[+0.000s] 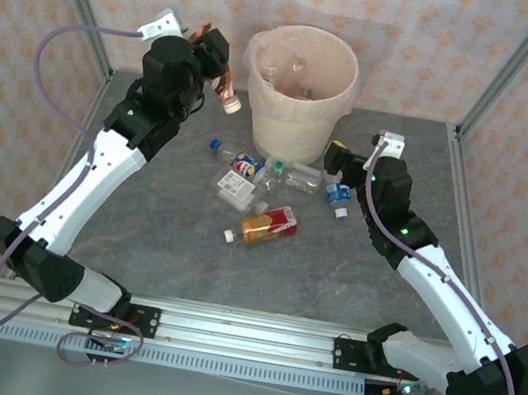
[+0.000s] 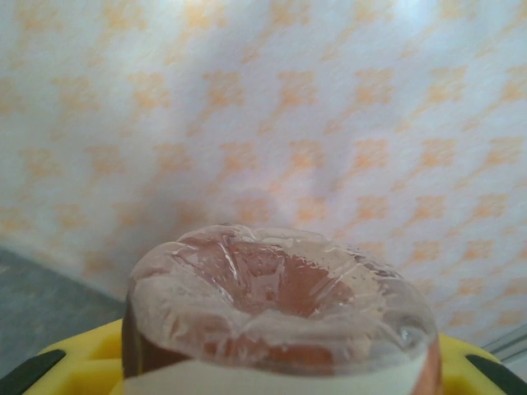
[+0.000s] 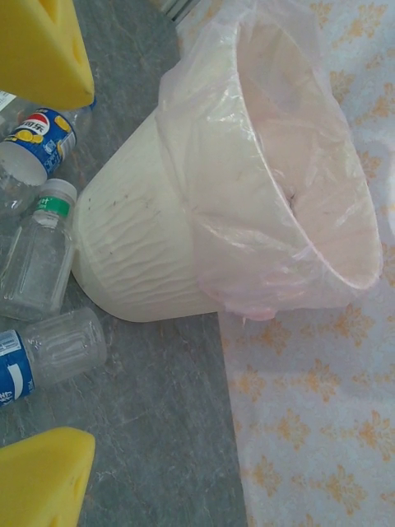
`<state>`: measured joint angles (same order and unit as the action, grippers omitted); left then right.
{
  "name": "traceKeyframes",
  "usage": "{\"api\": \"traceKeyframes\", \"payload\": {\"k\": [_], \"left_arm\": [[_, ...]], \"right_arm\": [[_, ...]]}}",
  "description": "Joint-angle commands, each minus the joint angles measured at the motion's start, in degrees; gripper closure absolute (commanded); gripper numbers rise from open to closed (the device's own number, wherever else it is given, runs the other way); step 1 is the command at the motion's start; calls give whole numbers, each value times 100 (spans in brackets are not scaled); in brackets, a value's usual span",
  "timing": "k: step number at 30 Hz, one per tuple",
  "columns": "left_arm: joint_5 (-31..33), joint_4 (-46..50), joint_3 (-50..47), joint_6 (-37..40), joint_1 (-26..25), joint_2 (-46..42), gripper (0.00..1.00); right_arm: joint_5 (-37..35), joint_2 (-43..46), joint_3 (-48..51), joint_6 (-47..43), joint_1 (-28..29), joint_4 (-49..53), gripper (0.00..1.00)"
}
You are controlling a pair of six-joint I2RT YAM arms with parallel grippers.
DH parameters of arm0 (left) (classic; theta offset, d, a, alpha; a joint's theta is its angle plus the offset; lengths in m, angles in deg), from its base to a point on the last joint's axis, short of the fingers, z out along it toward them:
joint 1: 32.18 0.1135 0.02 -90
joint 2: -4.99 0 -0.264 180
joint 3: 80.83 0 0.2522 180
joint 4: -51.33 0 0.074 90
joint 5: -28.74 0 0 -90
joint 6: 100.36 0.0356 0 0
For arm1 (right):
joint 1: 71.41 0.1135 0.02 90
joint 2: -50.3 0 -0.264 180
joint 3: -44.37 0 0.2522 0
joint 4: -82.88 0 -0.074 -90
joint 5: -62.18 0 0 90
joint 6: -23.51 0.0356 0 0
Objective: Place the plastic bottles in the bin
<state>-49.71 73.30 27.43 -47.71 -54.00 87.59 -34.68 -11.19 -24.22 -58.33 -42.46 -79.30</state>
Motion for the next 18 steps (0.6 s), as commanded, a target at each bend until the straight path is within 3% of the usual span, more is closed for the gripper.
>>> {"api": "traceKeyframes", "payload": {"k": [1, 7, 18], "left_arm": [[46, -1014, 433, 336, -60, 451, 58], [-376, -1621, 1741, 972, -109, 1655, 56], [191, -1528, 3541, 1257, -199, 3768, 51]], "right_arm": [[-283, 90, 8, 168, 32, -224, 1], [-361, 41, 9, 309, 27, -388, 1], [-763, 147, -30, 355, 24, -50, 1]]}}
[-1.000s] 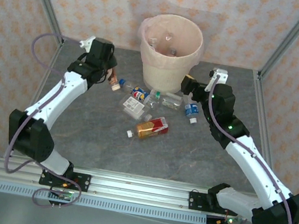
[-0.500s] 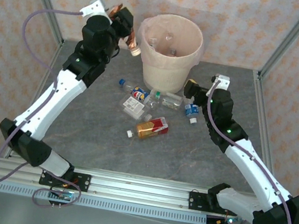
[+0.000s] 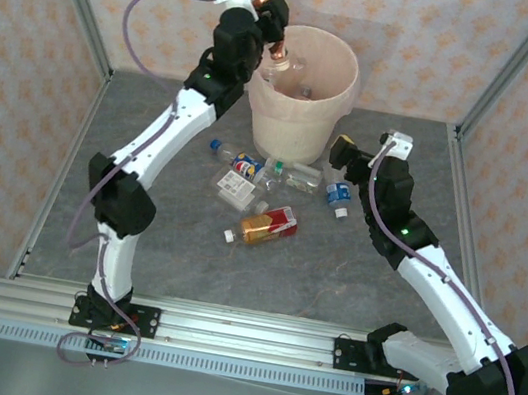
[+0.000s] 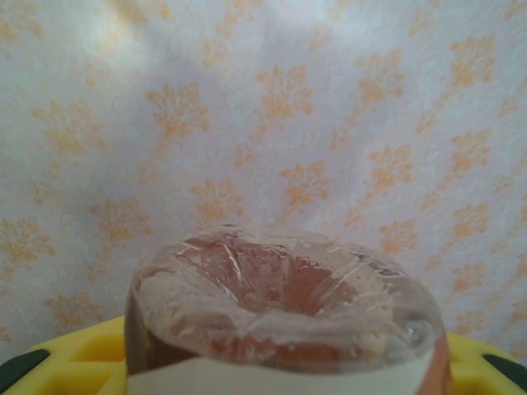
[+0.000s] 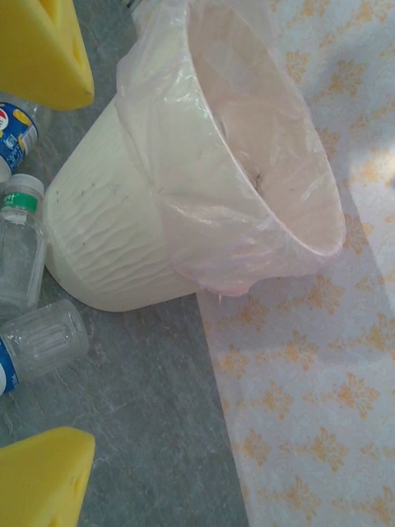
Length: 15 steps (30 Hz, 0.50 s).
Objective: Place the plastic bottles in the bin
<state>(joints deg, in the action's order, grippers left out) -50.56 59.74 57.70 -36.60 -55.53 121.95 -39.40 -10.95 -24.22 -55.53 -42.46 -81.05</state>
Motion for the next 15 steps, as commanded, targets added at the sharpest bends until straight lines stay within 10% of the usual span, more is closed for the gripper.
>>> {"api": "traceKeyframes", "payload": {"k": [1, 8, 15], "left_arm": [[301, 1, 781, 50, -64, 526, 50], [-467, 2300, 3818, -244, -223, 2270, 1], [-735, 2988, 3693, -292, -197, 1764, 0]], "right_arm": [[-318, 123, -28, 84, 23, 147, 1], [-491, 29, -36, 203, -46, 291, 1], [146, -410, -236, 485, -338, 625, 1]]}}
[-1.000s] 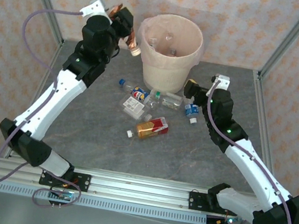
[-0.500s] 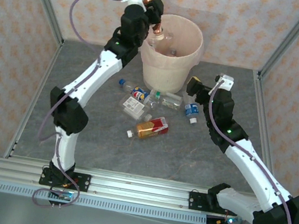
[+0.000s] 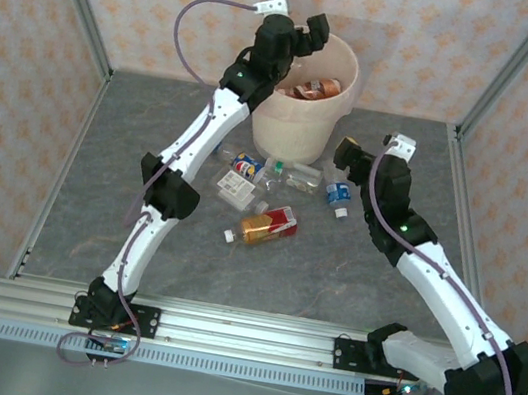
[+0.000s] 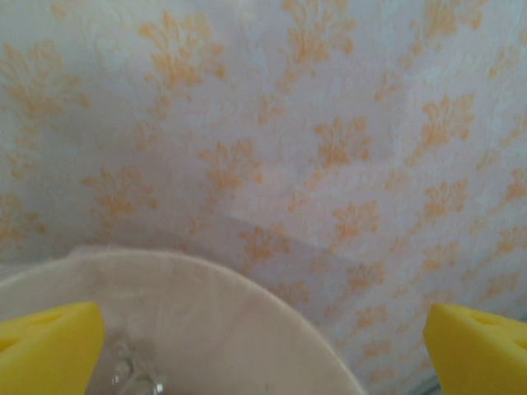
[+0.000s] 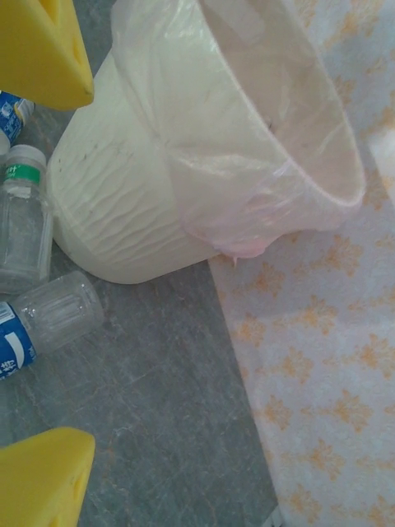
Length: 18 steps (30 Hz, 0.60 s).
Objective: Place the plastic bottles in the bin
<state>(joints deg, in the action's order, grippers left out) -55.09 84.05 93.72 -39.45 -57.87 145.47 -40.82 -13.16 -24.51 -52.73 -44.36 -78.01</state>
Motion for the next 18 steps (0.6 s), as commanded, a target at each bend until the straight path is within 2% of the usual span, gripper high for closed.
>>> {"api": "traceKeyframes", "payload": {"k": [1, 5, 9, 12, 18], "left_arm": [[-345, 642, 17, 17, 29, -714, 0], [-700, 670, -972, 142, 36, -1519, 0], [-1022, -491, -3178, 164, 30, -2783, 0], [-899, -982, -4351, 107, 32, -3657, 0], [-636, -845, -5603, -2, 30, -4632, 0]], "right_arm": [[386, -269, -218, 241, -222, 381, 1], [1190, -798, -325, 240, -625, 620, 1], [1329, -1577, -652, 171, -870, 1135, 1], [1679, -2117, -793, 42, -1011, 1215, 1], [2143, -2825, -1093, -420, -1035, 1308, 1]]}}
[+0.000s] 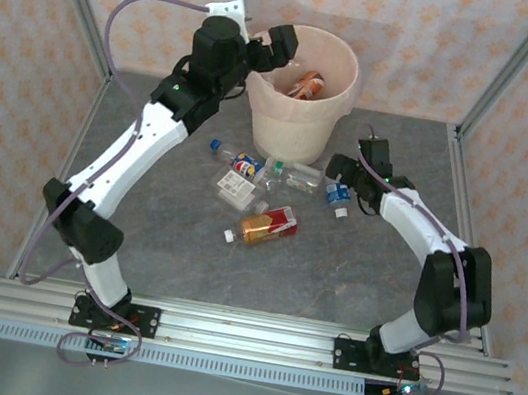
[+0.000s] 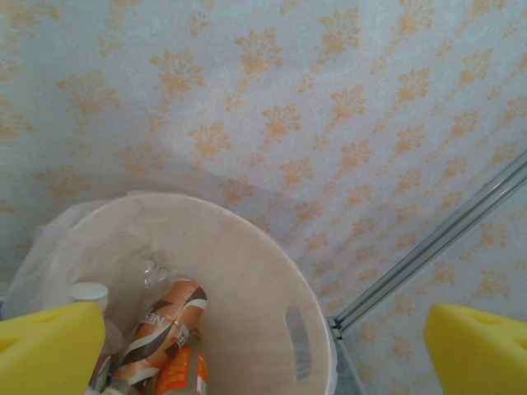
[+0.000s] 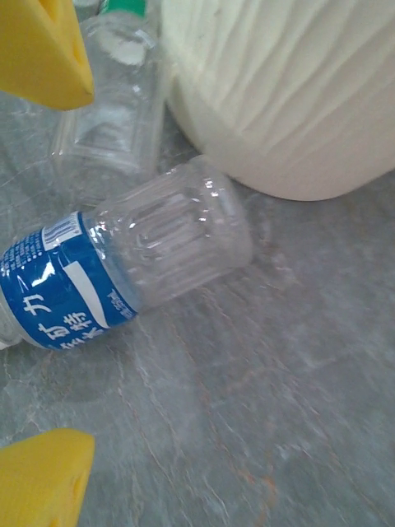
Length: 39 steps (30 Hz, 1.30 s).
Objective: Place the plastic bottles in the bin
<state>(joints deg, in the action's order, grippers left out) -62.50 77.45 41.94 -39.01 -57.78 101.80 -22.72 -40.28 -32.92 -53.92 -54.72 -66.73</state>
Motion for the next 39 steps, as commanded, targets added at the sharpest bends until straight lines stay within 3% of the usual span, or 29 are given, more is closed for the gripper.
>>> {"api": "traceKeyframes", "payload": {"k": [1, 9, 16, 21, 26, 29, 39], "left_arm": [[183, -211, -680, -45, 27, -463, 0], [728, -252, -2584, 49, 22, -1951, 0], [1654, 1109, -3470, 32, 21, -3112, 0], [2395, 1901, -4001, -10, 50, -3822, 0], [2990, 2404, -4526, -425, 169, -4176, 0], [3029, 2431, -4814, -666, 285, -4241, 0], [2745, 2375, -4960, -1036, 645, -3931, 0]], "right_arm": [[366, -204, -265, -357, 1, 165, 1], [236, -1001, -663, -102, -31, 212, 5], [85, -1504, -980, -15, -34, -12, 20], [86, -1968, -1275, 82, -37, 63, 23], [-637, -2351, -1527, 513, -35, 428, 30], [-1026, -2398, -1543, 710, -36, 513, 32], [-723, -2903, -1891, 1094, -34, 505, 30]]}}
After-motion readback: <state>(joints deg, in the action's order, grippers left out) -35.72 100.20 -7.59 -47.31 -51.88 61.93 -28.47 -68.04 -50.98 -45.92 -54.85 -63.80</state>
